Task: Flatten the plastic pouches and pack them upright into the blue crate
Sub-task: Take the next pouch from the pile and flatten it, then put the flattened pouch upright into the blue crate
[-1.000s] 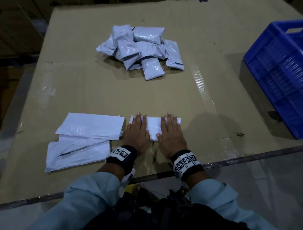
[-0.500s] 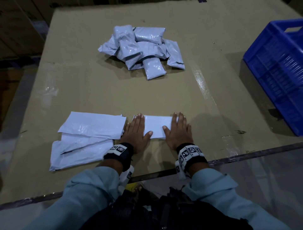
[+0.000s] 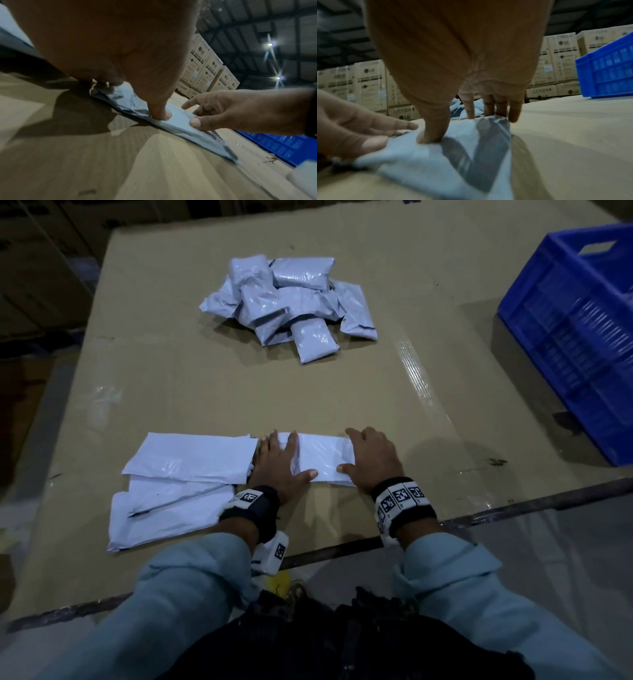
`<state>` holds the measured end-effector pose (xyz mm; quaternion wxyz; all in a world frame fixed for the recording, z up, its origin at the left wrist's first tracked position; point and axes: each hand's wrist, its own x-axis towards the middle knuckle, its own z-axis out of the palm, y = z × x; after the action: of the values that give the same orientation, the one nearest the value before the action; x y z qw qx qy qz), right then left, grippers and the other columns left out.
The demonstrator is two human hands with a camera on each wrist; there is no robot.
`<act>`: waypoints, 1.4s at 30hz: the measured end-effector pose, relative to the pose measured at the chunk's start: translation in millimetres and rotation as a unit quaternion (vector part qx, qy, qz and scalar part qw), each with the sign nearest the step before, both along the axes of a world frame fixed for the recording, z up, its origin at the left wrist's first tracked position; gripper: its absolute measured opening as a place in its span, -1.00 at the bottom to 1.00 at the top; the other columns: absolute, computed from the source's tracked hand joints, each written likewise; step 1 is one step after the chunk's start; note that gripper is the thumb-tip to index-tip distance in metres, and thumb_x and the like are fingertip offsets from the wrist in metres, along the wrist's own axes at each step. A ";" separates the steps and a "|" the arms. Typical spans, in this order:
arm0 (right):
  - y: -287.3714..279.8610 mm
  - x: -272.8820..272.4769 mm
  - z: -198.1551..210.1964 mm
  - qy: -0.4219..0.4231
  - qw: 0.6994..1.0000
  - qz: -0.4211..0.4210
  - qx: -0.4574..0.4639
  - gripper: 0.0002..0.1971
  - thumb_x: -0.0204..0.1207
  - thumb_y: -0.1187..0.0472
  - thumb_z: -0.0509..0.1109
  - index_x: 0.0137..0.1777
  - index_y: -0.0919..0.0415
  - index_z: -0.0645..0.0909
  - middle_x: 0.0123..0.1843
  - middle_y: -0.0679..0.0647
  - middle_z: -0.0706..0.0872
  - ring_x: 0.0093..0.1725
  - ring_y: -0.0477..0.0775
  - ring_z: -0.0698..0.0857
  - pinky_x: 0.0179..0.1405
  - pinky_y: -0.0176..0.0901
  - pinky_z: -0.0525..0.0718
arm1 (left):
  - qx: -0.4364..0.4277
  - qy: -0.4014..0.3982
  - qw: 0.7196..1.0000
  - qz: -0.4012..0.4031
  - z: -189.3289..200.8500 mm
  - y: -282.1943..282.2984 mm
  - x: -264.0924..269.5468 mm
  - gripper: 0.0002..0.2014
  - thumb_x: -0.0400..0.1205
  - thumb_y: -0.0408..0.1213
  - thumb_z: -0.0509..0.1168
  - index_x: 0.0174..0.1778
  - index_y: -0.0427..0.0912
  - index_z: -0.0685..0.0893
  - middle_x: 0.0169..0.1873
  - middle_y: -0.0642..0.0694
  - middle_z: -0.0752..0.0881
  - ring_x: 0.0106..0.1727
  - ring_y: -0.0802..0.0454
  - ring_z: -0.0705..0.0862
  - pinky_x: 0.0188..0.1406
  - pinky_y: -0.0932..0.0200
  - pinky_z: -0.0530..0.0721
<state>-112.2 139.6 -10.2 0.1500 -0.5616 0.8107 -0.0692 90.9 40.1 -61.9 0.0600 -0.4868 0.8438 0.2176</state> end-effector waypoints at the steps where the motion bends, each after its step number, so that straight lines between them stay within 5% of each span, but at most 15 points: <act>1: 1.0 -2.8 4.9 -0.005 1.000 -0.018 0.009 -0.16 0.40 -0.23 0.61 0.58 0.12 0.41 0.41 0.22 0.55 0.40 0.28 0.51 0.38 0.12 0.53 | -0.010 0.003 1.000 0.007 2.7 -1.9 -2.2 0.05 0.56 0.48 0.19 0.82 0.07 -0.15 0.80 -0.24 -0.14 0.80 -0.29 -0.15 0.74 -0.28 -0.05; 5: 16.7 -14.8 17.0 -0.046 0.995 -0.083 0.026 -0.27 0.33 -0.26 0.65 0.34 0.14 0.52 0.29 0.18 0.56 0.28 0.29 0.61 0.20 0.08 0.61 | -0.084 -0.020 0.996 0.015 6.0 6.6 -18.7 -0.02 0.59 0.45 0.10 0.75 -0.23 0.15 0.64 -0.39 0.31 0.65 -0.34 0.29 0.64 -0.27 0.23; 8: 36.0 -28.2 27.2 -0.042 0.989 -0.143 -0.024 -0.49 0.47 -0.09 0.62 0.22 0.16 0.49 0.21 0.17 0.66 0.19 0.30 0.70 0.06 0.05 0.66 | -0.073 -0.085 0.993 0.043 12.4 23.7 -41.7 -0.12 0.67 0.38 -0.01 0.75 -0.19 0.09 0.71 -0.45 0.13 0.71 -0.43 0.16 0.63 -0.37 0.23; 11: 58.7 -60.1 40.7 -0.068 0.976 -0.198 -0.059 -0.57 0.52 -0.03 0.56 0.15 0.17 0.45 0.11 0.22 0.73 0.09 0.34 0.74 -0.04 0.06 0.67 | -0.017 -0.107 0.992 0.062 21.3 37.2 -79.5 -0.23 0.70 0.29 0.11 0.71 -0.13 0.17 0.75 -0.27 0.05 0.72 -0.45 0.09 0.52 -0.48 0.34; 17: 106.5 -137.1 59.0 -0.213 0.927 -0.276 -0.140 -0.73 0.58 0.12 0.42 0.15 0.12 0.43 0.06 0.20 0.68 0.02 0.32 0.70 -0.05 0.06 0.68 | 0.003 -0.077 0.996 -0.035 47.8 44.4 -165.2 -0.50 0.76 0.12 0.16 0.29 -0.27 0.67 0.33 -0.30 0.66 0.31 -0.30 0.64 0.28 -0.07 0.60; 23: 146.7 -211.1 88.8 -0.222 0.911 -0.264 -0.227 -0.79 0.64 0.15 0.39 0.18 0.11 0.45 0.01 0.14 0.69 0.01 0.28 0.68 -0.02 0.12 0.70 | 0.063 -0.117 0.990 -0.037 65.1 73.4 -262.8 -0.37 0.71 0.25 0.20 0.29 -0.31 0.66 0.28 -0.29 0.72 0.29 -0.30 0.69 0.24 -0.04 0.66; 26: 169.7 -246.2 104.7 -0.194 0.910 -0.257 -0.261 -0.70 0.64 0.07 0.42 0.28 0.12 0.50 0.15 0.17 0.73 0.14 0.26 0.69 0.07 0.14 0.68 | 0.070 -0.103 0.991 -0.042 64.3 90.1 -303.6 -0.29 0.63 0.35 0.16 0.35 -0.23 0.69 0.32 -0.30 0.72 0.31 -0.32 0.69 0.30 -0.09 0.65; 29: 188.2 -276.7 119.8 -0.184 0.909 -0.241 -0.286 -0.66 0.66 0.04 0.42 0.36 0.09 0.49 0.22 0.15 0.72 0.21 0.24 0.68 0.07 0.11 0.68 | 0.083 -0.086 0.991 -0.054 66.0 103.3 -339.7 -0.39 0.70 0.25 0.17 0.26 -0.25 0.74 0.26 -0.30 0.75 0.22 -0.30 0.72 0.23 -0.06 0.69; 33: 198.0 -313.8 140.1 -0.161 0.907 -0.214 -0.325 -0.71 0.68 0.03 0.40 0.32 0.07 0.49 0.09 0.13 0.73 0.06 0.23 0.70 -0.09 0.12 0.68 | 0.055 -0.084 0.991 -0.090 72.9 116.4 -381.4 -0.53 0.86 0.00 0.04 0.33 -0.30 0.68 0.42 -0.37 0.58 0.41 -0.33 0.59 0.39 -0.06 0.56; 37: 192.4 -350.3 165.3 -0.148 0.899 -0.218 -0.351 -0.67 0.70 0.03 0.39 0.39 0.06 0.48 0.06 0.05 0.70 0.01 0.12 0.65 -0.14 0.04 0.60 | 0.035 -0.079 0.993 -0.079 74.3 110.8 -418.5 -0.53 0.86 0.03 0.01 0.41 -0.22 0.63 0.49 -0.34 0.50 0.46 -0.34 0.53 0.51 -0.14 0.47; 42: 177.5 -411.9 206.9 -0.113 0.884 -0.225 -0.394 -0.78 0.63 0.09 0.45 0.19 0.08 0.54 -0.07 -0.06 0.71 -0.11 0.00 0.66 -0.21 -0.09 0.54 | -0.009 -0.085 0.994 -0.074 58.0 83.2 -466.1 -0.47 0.80 0.13 -0.08 0.47 -0.10 0.54 0.46 -0.24 0.52 0.49 -0.31 0.45 0.50 -0.18 0.41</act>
<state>-524.1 317.1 196.7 -0.0123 -0.3652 0.7991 -0.4774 -375.2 123.3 -3.9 0.1429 -0.4404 0.8713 0.1624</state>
